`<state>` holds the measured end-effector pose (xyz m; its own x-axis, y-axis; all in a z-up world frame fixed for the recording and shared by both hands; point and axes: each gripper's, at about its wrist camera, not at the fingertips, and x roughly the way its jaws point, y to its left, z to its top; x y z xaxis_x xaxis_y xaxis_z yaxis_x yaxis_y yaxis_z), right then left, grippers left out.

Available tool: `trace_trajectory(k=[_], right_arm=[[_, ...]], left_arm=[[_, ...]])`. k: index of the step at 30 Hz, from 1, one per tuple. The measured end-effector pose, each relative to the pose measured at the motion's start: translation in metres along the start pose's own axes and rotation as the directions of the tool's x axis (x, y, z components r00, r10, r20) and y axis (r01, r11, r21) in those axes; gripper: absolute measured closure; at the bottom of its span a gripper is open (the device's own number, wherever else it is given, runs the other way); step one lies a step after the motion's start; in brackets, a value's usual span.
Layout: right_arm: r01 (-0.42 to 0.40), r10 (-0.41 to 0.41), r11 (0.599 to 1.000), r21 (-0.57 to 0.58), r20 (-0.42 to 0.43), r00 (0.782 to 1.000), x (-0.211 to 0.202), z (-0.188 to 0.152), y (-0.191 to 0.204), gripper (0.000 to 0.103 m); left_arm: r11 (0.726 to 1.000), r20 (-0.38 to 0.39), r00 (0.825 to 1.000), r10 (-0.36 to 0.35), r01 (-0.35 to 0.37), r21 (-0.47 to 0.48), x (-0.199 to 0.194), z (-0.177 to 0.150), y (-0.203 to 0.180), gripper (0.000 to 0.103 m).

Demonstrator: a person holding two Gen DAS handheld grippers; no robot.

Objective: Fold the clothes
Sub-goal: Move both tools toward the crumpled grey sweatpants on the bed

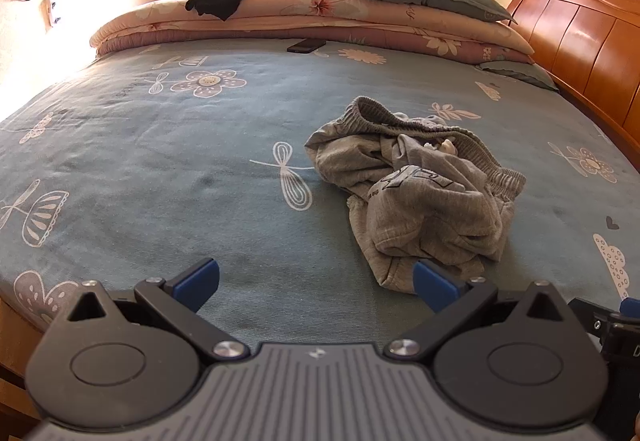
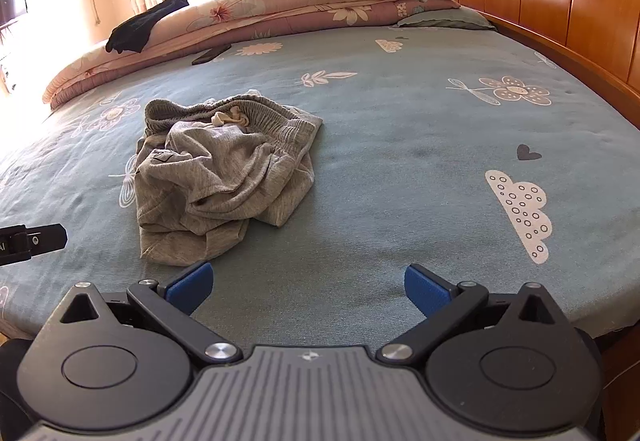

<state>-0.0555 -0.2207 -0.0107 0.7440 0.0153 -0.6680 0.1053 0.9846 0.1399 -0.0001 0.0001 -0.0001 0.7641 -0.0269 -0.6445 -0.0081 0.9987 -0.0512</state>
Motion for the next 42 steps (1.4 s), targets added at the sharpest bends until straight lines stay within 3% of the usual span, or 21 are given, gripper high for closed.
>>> trace_trajectory(k=[4,6,10,15,20,25,29,31,34,36,38,39,40,42], right_arm=[[0.001,-0.001,1.000,0.002,0.016,1.000,0.000,-0.001,0.001,0.000],[-0.004,0.003,1.000,0.015,0.068,0.998,-0.011,-0.002,0.000,0.000],[-0.024,0.021,0.999,0.044,0.070,0.997,-0.010,0.000,-0.009,0.000],[-0.093,0.077,0.989,0.117,0.133,0.988,-0.014,-0.003,-0.021,0.000],[-0.200,0.161,0.960,0.197,0.199,0.967,-0.015,-0.004,-0.038,0.000],[-0.264,0.208,0.937,0.226,0.246,0.947,-0.011,-0.004,-0.047,0.000],[-0.412,0.320,0.847,0.337,0.296,0.900,0.004,-0.010,-0.063,0.000],[-0.421,0.367,0.830,0.366,0.209,0.906,0.021,-0.009,-0.068,0.000],[-0.393,0.367,0.841,0.371,0.140,0.920,0.034,-0.010,-0.067,0.000],[-0.360,0.326,0.855,0.374,0.154,0.933,0.029,-0.008,-0.065,0.000],[-0.312,0.235,0.902,0.298,0.268,0.934,0.002,-0.001,-0.061,0.000],[-0.284,0.181,0.930,0.232,0.384,0.905,-0.018,-0.001,-0.056,0.000],[-0.260,0.144,0.950,0.173,0.497,0.856,-0.035,-0.002,-0.053,0.000],[-0.262,0.152,0.961,0.088,0.624,0.767,-0.051,-0.006,-0.050,0.000]], left_arm=[[1.000,-0.011,1.000,-0.004,0.004,-0.012,0.000,-0.002,0.003,0.000],[1.000,-0.016,1.000,-0.007,0.006,-0.018,0.001,-0.003,0.004,0.000],[0.999,-0.038,0.999,-0.009,0.008,-0.034,0.005,-0.003,0.003,0.000],[0.997,-0.044,0.998,-0.042,0.039,-0.071,0.008,-0.005,0.010,0.000],[0.994,-0.106,0.994,-0.034,0.022,-0.111,0.026,-0.006,0.013,0.000],[0.972,-0.125,0.987,-0.101,0.071,-0.225,0.037,-0.008,0.023,0.000],[0.936,-0.105,0.983,-0.149,0.106,-0.335,0.044,-0.009,0.031,0.000],[0.932,-0.087,0.988,-0.126,0.088,-0.351,0.044,-0.008,0.033,0.000],[0.956,-0.052,0.997,-0.049,0.031,-0.291,0.041,-0.005,0.030,0.000],[0.965,-0.024,0.999,0.026,-0.031,-0.262,0.038,-0.002,0.028,0.000],[0.971,0.025,0.997,0.079,-0.072,-0.229,0.033,0.001,0.028,0.000],[0.975,0.049,0.995,0.090,-0.078,-0.210,0.031,0.002,0.027,0.000],[0.978,0.072,0.992,0.101,-0.085,-0.191,0.029,0.004,0.027,0.000],[0.980,0.101,0.987,0.123,-0.105,-0.168,0.027,0.005,0.026,0.000]])
